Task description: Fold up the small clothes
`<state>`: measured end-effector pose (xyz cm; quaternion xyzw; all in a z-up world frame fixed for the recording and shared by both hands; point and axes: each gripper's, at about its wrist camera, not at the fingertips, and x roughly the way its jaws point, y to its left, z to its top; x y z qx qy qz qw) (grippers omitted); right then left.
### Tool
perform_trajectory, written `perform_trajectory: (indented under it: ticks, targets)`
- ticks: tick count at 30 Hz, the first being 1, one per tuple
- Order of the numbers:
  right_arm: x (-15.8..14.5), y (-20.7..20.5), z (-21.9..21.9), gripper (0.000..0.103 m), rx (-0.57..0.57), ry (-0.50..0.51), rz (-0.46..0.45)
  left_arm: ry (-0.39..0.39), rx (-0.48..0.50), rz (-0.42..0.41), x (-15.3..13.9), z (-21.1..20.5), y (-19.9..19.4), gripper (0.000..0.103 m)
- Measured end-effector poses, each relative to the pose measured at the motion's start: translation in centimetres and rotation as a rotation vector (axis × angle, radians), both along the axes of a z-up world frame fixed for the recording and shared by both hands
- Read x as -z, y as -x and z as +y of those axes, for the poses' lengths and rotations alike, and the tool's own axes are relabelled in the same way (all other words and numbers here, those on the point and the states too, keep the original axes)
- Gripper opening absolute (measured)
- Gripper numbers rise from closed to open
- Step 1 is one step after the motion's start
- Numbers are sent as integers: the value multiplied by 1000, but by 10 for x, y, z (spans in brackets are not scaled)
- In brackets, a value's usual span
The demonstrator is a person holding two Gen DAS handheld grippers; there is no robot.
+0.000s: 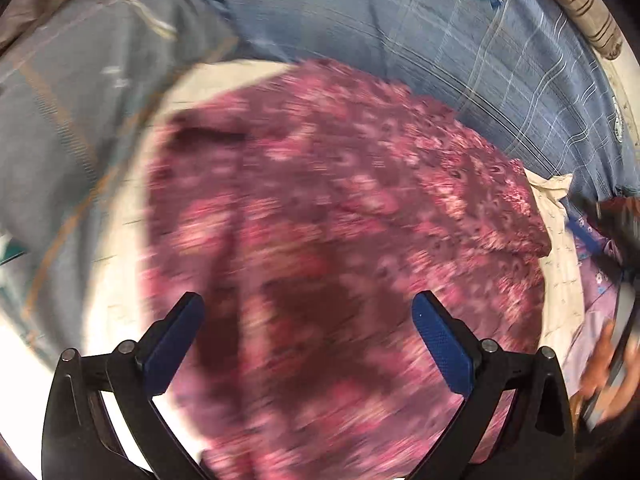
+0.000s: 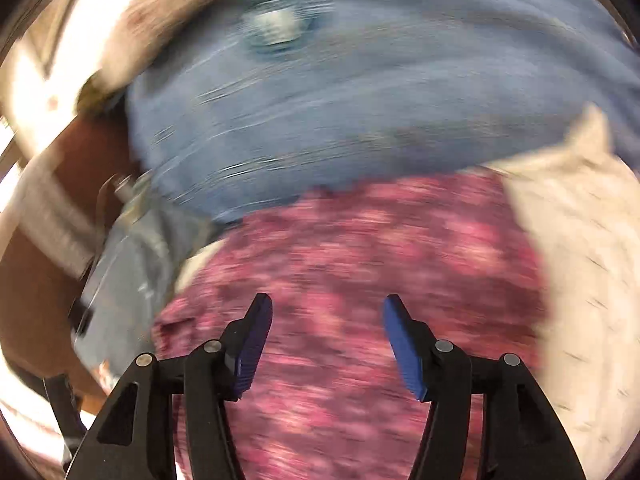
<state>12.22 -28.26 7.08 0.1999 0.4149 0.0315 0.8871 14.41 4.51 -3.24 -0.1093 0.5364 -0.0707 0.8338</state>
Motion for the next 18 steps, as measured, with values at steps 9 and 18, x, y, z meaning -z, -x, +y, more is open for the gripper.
perform_trajectory:
  ticks: [9, 18]
  targets:
    - [62, 32, -122, 60, 181, -259, 94, 134, -111, 178, 52, -51, -74, 103]
    - [95, -4, -123, 60, 187, -380, 119, 256, -157, 132, 46, -50, -100, 14]
